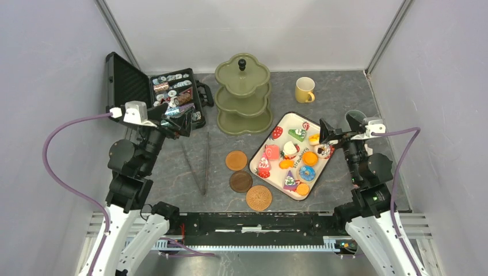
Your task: Serve the afternoon tea
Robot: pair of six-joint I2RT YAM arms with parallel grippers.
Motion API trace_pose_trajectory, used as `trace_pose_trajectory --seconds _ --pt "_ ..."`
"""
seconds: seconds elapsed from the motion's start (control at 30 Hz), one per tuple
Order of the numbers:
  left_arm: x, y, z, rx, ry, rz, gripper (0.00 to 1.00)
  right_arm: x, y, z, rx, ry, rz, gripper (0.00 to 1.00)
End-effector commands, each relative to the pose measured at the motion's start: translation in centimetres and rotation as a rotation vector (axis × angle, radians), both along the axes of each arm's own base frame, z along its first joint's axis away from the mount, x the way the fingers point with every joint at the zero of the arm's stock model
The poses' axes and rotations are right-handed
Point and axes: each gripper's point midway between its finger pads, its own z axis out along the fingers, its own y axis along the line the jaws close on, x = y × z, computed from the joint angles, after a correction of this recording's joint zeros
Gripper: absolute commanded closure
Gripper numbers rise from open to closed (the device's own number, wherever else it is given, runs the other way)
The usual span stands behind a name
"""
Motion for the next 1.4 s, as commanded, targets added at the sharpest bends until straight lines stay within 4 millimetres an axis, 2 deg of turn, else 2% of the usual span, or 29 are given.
trace_pose_trajectory --seconds 0.0,0.13,0.27,0.33,0.43,0.67,0.77,0.83,0.97,1.07,1.37 --pt "1.4 2.1 -0.5 -0.032 0.075 0.132 0.0 0.0 0.3 -0.4 0.013 -0.021 0.015 0.02" --pt "2.9 2.9 -3.7 -0.019 0.231 0.213 0.0 0.2 1.4 -1.4 -0.044 -0.013 0.073 0.02" --pt "3.3 4.1 -9.0 -0.029 0.453 0.318 0.0 0.7 2.0 -2.9 -0.082 0.03 0.095 0.02" --pt "3.1 3.9 -11.7 -0.024 0.556 0.325 0.0 1.0 2.2 -3.7 -0.093 0.048 0.102 0.02" --pt "2.3 4.0 -15.7 -0.033 0.71 0.362 0.0 1.3 2.5 -4.6 -0.122 0.064 0.116 0.02" --pt "-1.0 6.9 -23.7 -0.082 0.98 0.623 0.0 1.0 2.4 -5.1 -0.125 0.044 0.114 0.02" --pt "-1.2 5.5 -26.6 -0.095 1.041 0.606 0.0 0.9 2.3 -5.6 -0.128 0.045 0.105 0.02" --pt "-0.9 3.9 -27.5 -0.068 1.046 0.573 0.0 0.9 2.2 -5.7 -0.129 0.045 0.101 0.02" --pt "-0.6 1.8 -28.1 -0.03 1.037 0.54 0.0 0.9 1.8 -6.2 -0.139 0.056 0.078 0.02" --pt "-0.9 0.5 -29.5 -0.027 1.058 0.488 0.0 0.9 1.4 -6.6 -0.138 0.06 0.056 0.02" --pt "-2.5 0.9 -33.4 -0.001 1.091 0.498 0.0 0.7 1.4 -6.9 -0.136 0.057 0.057 0.02"
